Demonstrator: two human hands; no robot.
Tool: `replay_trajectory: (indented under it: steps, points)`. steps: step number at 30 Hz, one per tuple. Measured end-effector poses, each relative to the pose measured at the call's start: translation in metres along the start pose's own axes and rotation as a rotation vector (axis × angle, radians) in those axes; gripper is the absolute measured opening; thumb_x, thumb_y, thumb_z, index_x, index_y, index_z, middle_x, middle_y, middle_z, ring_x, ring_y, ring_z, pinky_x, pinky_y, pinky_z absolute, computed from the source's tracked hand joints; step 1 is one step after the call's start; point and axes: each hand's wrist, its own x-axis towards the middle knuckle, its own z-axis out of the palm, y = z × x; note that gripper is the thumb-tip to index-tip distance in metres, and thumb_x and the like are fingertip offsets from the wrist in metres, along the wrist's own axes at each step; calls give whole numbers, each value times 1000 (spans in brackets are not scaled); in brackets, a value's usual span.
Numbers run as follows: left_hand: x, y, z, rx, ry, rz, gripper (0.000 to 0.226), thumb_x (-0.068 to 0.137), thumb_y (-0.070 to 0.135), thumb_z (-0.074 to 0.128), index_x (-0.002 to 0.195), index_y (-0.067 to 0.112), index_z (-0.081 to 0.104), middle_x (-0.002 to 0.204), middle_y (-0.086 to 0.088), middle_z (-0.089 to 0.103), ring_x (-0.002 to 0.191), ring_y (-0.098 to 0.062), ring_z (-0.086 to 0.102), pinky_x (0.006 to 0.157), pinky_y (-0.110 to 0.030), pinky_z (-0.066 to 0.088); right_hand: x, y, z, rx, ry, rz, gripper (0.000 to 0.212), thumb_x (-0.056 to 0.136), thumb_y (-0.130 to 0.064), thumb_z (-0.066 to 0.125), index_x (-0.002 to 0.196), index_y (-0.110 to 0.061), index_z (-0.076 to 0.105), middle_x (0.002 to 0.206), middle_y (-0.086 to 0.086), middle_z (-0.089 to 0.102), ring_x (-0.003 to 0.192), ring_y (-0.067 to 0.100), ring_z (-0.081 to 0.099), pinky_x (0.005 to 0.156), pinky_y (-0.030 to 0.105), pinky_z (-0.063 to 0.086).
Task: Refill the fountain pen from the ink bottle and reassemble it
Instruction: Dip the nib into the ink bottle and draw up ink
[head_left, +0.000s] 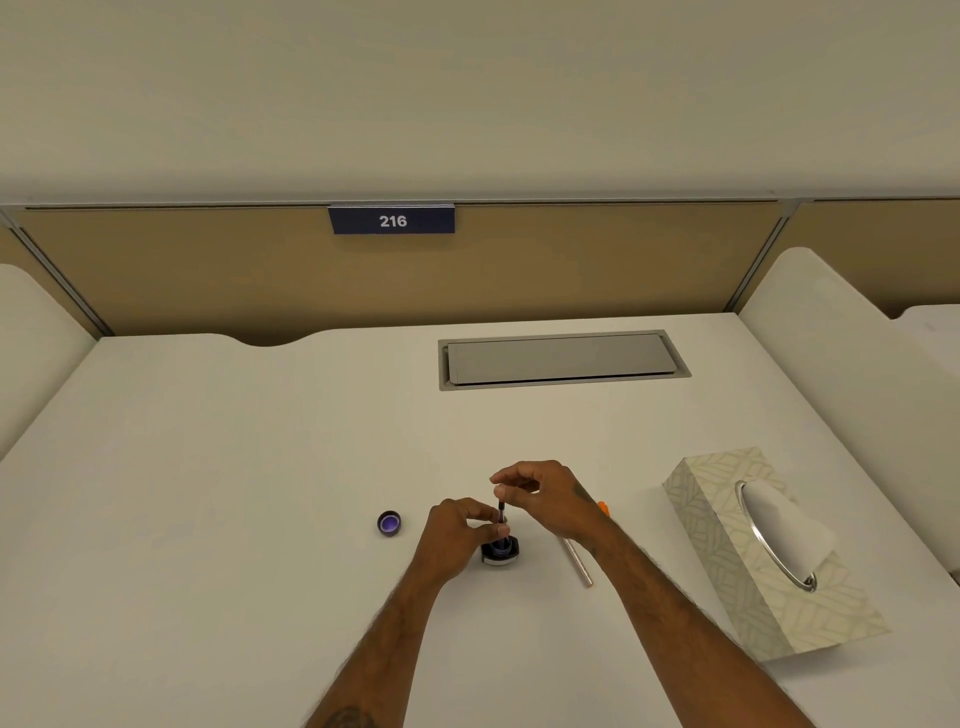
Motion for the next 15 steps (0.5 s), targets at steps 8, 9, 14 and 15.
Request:
replay_trajectory:
  steps: [8,9,14,15]
  points:
    - [-1,0,2,24,5,4,20,78,29,79,94,17,78,98,4,75,88,-7,66,72,-8,39,-1,-2,1,-28,18,17,16,90,-22,67,100,-12,75,102,2,75,96,14,67,83,19,49]
    - [-1,-1,3,27,7,3,20,77,29,79,94,17,78,98,4,75,88,-7,66,71,-7,39,-1,-2,1,-29,25,21,16,89,-22,68,98,-12,75,101,2,75,96,15,67,82,20,49]
    - [-1,-1,3,16,3,-12,21,78,28,79,95,15,78,92,6,73,81,-1,64,67,-4,39,1,0,3,-2,51,56,21,81,-28,77,87,-8,75,90,3,75,86,14,67,71,16,48]
    - [-1,-1,3,14,2,-15,21,78,28,79,95,15,78,92,7,72,81,-1,63,67,-5,39,2,0,3,-5,62,60,24,79,-30,78,85,-8,74,88,3,74,85,14,67,69,17,48]
